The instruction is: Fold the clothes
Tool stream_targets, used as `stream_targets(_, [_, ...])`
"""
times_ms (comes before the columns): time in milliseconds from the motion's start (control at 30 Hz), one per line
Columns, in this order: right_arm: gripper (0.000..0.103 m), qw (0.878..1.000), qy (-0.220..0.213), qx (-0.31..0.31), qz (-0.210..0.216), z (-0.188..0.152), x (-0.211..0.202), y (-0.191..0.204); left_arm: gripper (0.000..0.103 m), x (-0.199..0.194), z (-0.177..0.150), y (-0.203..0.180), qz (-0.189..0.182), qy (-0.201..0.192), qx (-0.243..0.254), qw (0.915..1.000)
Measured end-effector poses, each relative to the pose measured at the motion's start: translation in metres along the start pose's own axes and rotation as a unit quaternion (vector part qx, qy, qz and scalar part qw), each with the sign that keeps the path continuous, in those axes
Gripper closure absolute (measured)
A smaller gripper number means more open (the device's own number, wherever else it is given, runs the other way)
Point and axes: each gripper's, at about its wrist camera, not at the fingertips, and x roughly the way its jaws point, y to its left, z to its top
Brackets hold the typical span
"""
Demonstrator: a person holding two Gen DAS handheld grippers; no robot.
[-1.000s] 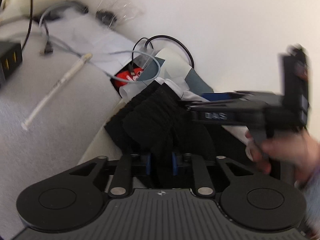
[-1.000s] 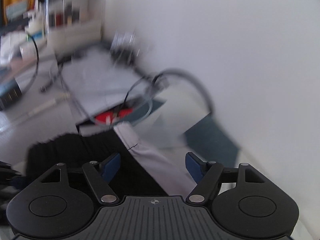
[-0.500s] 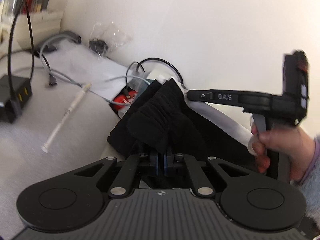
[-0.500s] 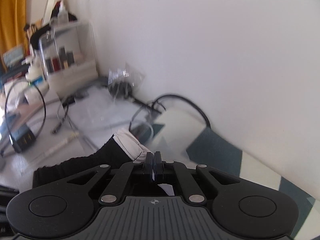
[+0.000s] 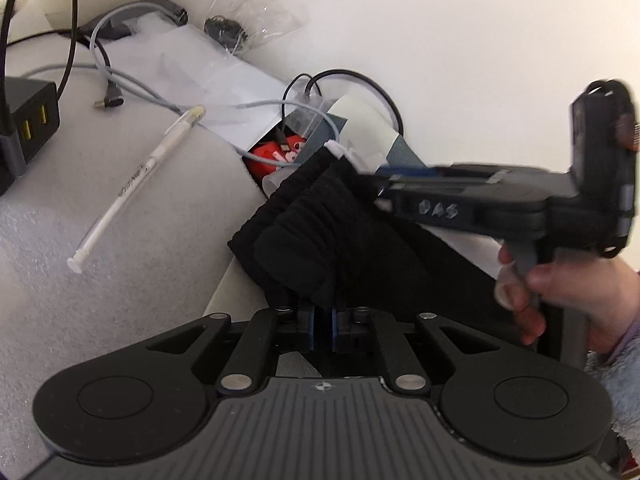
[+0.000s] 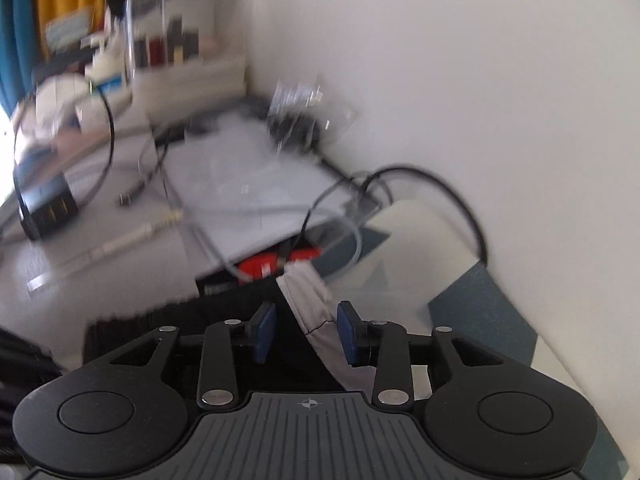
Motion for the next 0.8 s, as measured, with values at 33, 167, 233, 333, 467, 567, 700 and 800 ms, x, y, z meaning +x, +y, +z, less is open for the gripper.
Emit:
stream_targets(33, [0.074,1.0,0.006,-0.001,0.0,-0.001,0.003,0.0,0.096,0.0,0.0,0.0,-0.002,-0.001,-0.003,1.0])
stream_targets(167, [0.089,1.0,-0.006,0.026,0.01,-0.009,-0.002,-0.006,0.097,-0.005,0.003,-0.002,-0.012,-0.001,-0.013,0.9998])
stream_targets(233, [0.093,0.999,-0.02,0.04,0.015,-0.013,-0.01,-0.01,0.097,-0.009,0.007,-0.002,-0.018,-0.001,-0.021,0.9996])
stream_targets(333, [0.094,0.996,-0.066,0.054,0.007,-0.014,-0.034,-0.009,0.097,-0.021,0.009,-0.006,-0.026,-0.019,-0.015,0.9994])
stream_targets(467, [0.094,0.992,-0.112,0.054,-0.004,0.0,-0.05,-0.004,0.097,-0.018,0.008,-0.007,-0.011,-0.03,-0.013,0.9994])
stream_targets(567, [0.094,0.996,-0.082,0.042,-0.013,0.008,-0.018,0.0,0.096,-0.006,0.006,0.002,0.009,-0.021,-0.026,0.9994])
stream_targets(700, [0.081,0.994,-0.082,0.046,-0.06,0.0,0.01,0.01,0.078,-0.007,0.003,0.005,0.005,-0.017,-0.022,0.9996])
stream_targets(800, [0.053,0.987,-0.115,0.088,-0.075,-0.011,-0.004,0.003,0.043,-0.013,-0.002,0.008,-0.007,0.012,-0.039,0.9991])
